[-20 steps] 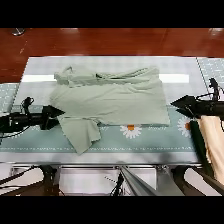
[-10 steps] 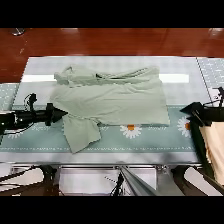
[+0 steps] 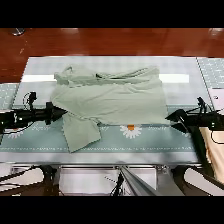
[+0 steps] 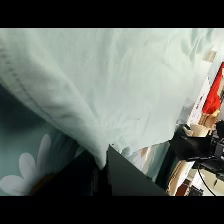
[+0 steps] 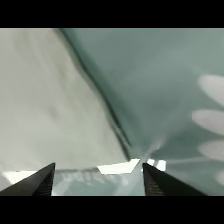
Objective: Fold the shirts.
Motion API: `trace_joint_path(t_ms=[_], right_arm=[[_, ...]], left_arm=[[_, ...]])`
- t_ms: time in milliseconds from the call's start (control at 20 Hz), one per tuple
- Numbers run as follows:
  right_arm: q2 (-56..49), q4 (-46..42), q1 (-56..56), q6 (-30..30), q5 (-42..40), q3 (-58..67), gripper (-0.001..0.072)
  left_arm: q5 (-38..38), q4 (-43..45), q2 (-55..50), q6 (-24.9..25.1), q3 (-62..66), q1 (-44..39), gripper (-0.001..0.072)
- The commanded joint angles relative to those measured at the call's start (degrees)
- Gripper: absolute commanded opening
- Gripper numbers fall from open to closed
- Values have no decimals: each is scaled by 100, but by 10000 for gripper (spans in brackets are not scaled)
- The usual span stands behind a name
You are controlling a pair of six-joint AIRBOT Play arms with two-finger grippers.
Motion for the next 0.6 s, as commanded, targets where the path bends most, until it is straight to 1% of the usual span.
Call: trace_joint_path(t_ms=[0, 200, 250, 350, 400, 450, 500, 550], right_arm=[[-337, 861, 122, -260, -365, -37, 629], [-614, 1580, 146, -658, -348, -37, 620], [-660, 1663, 221, -723, -369, -4, 618], [-796, 1646, 599, -723, -479, 166, 592], [-892, 1598, 813, -723, -555, 306, 407], [-975, 1510, 992, -780, -551, 487, 29], [-997, 1453, 1115, -778, -452, 686, 27], [-988, 1451, 1189, -774, -144, 1016, 27]], left_arm=[[-59, -4, -2, -4, 4, -2, 29], [-39, -4, -2, -4, 4, -2, 29], [-46, -4, -2, -4, 4, -4, 29], [-33, -4, -2, -4, 4, -83, 29], [-13, -4, -2, -4, 4, -155, 29], [-7, -9, -2, -4, 7, -223, 29], [-66, -33, 2, -15, 9, -273, 29], [-243, -153, 15, -33, 55, -273, 29]])
